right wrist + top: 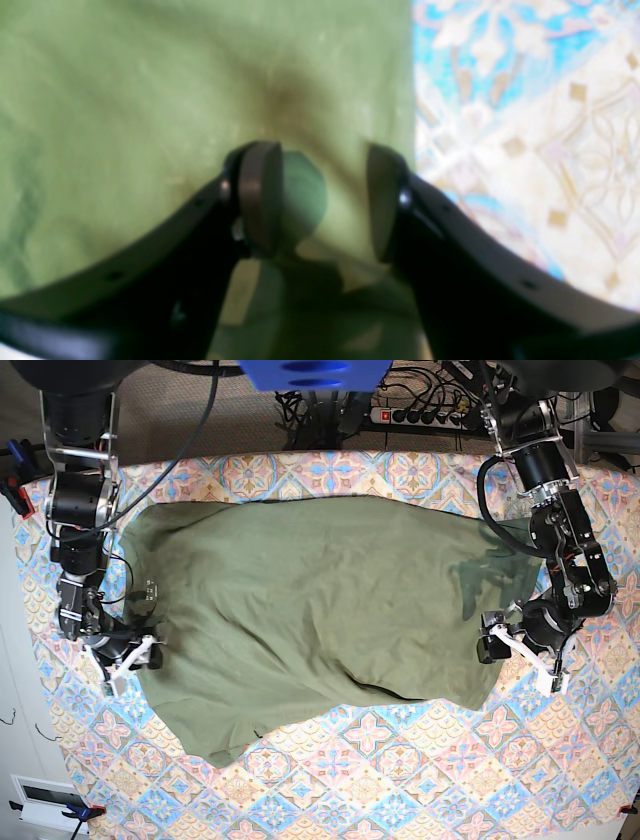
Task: Layout the t-shirt on the table in an organized manner, then fold the t-shirt properly
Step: 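Grasp the shirt hem corners with both grippers and pull them apart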
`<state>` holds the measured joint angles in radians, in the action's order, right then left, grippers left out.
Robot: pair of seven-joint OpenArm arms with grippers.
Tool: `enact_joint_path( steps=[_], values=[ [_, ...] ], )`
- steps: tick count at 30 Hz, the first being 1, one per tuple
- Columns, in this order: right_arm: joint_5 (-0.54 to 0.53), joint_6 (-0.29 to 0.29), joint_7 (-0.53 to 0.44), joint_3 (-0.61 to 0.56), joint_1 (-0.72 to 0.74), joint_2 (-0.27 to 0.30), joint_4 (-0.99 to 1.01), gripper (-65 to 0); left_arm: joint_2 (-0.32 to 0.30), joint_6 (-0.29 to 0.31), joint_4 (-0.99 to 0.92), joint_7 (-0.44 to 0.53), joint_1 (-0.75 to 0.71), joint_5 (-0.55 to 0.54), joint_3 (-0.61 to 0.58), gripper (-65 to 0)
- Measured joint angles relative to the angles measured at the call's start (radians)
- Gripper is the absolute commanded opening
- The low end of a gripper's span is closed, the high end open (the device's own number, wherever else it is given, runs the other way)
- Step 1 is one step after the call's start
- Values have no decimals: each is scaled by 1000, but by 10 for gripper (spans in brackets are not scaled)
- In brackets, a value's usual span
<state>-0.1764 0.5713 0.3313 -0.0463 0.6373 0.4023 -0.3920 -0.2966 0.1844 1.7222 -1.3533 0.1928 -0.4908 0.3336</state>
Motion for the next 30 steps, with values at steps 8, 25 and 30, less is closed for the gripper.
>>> enact_joint_path(
  steps=[8, 25, 30],
  values=[
    [9, -46, -60, 89, -16, 11, 29, -339, 0, 0, 0, 0, -18, -3, 1, -180],
    [-10, 14, -118, -185, -31, 17, -11, -471, -16, 0, 0, 0, -41, -6, 3, -180],
    [-14, 23, -126, -210, -32, -18, -29, -650, -16, 0, 0, 0, -41, -6, 3, -180]
  ],
)
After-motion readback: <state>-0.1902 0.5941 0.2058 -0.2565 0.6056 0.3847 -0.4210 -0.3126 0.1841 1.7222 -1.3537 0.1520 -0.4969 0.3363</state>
